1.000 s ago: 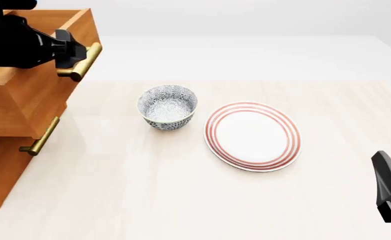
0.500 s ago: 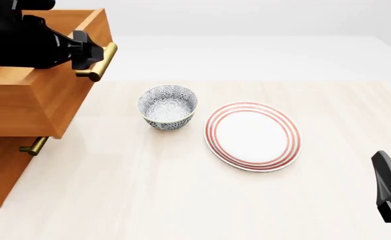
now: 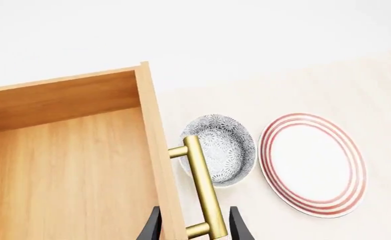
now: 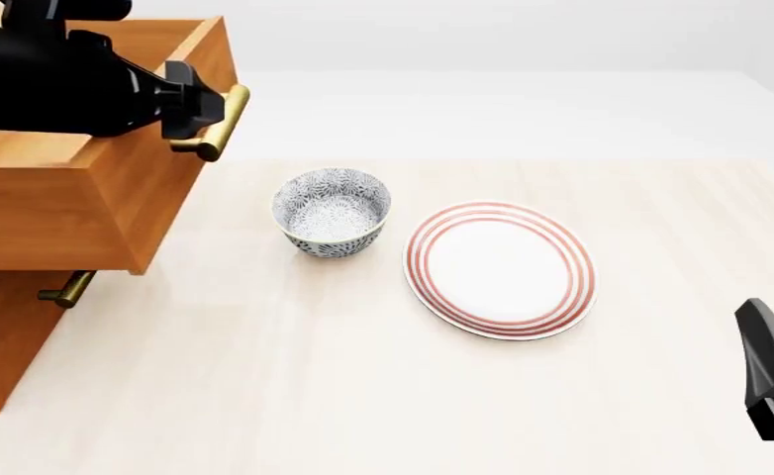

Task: Open the top drawer of the cabinet.

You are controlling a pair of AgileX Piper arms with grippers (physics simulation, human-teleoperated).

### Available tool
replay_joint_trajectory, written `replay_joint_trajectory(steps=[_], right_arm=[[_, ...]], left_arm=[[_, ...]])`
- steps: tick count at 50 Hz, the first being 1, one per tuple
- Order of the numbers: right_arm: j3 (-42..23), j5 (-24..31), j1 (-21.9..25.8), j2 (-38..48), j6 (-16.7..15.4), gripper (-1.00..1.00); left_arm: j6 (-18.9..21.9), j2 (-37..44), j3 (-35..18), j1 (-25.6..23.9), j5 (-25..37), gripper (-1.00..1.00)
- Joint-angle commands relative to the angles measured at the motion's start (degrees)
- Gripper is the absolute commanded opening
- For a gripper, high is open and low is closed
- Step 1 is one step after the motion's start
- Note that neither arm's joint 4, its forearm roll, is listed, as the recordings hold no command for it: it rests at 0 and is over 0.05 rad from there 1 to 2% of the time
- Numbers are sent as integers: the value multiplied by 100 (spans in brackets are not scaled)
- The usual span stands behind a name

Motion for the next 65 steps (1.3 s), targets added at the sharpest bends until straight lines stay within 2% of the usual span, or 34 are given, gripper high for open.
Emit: replay_joint_trajectory(steps=[1,15,20,31,65], right_arm=[[3,5,-2,-7,11,100],[3,5,-1,-8,12,100],[3,5,-1,-6,11,100],[3,5,-2,-8,10,100],[3,5,-2,-7,9,100]], left_arm=[[127,165,197,-202,77,100],[269,126,-237,-81,442,100],[147,115,-429,-131,541,100],[310,100,-780,-16,863,100],[593,-338,-1208,214,1436,100]])
